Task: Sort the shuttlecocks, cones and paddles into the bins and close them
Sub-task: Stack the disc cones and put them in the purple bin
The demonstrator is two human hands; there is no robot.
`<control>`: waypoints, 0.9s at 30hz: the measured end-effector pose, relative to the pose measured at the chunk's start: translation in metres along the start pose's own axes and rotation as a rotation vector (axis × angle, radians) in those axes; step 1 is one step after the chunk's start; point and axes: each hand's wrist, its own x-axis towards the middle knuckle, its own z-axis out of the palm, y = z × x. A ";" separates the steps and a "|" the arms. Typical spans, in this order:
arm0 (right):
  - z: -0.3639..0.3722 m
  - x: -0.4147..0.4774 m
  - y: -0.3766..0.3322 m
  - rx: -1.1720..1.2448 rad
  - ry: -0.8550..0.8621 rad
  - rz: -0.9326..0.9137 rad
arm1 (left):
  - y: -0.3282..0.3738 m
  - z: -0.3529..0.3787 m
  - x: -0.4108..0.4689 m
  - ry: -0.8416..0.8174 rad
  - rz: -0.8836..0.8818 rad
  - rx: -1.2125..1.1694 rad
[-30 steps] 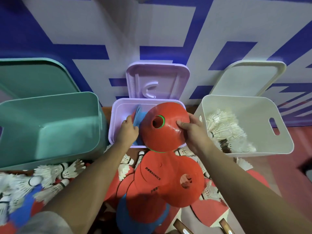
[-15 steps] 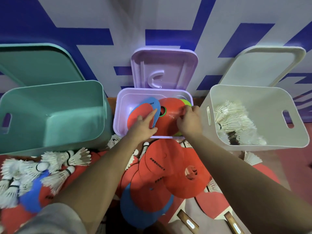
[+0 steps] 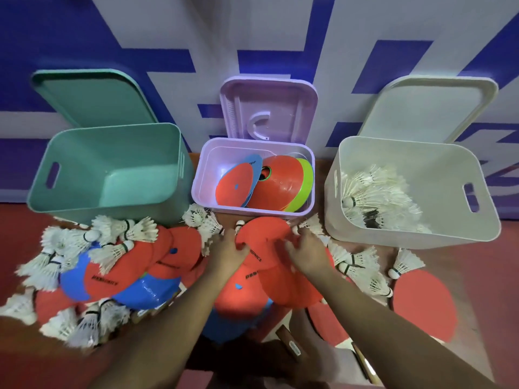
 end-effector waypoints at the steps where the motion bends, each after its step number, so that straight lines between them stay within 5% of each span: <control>1: 0.001 0.000 -0.003 0.009 -0.032 0.011 | -0.002 0.005 -0.001 -0.053 -0.083 -0.010; 7: 0.008 0.015 0.002 0.339 -0.121 0.037 | 0.004 0.013 0.000 -0.004 -0.206 -0.246; 16: -0.027 -0.009 0.004 0.674 -0.141 0.033 | 0.013 -0.010 -0.029 0.052 -0.146 -0.837; 22: -0.027 -0.018 0.047 0.390 -0.148 0.091 | 0.005 0.022 -0.056 -0.052 -0.110 -0.326; 27: -0.012 -0.016 0.067 0.334 -0.139 0.058 | -0.006 0.038 -0.055 -0.019 -0.285 -0.025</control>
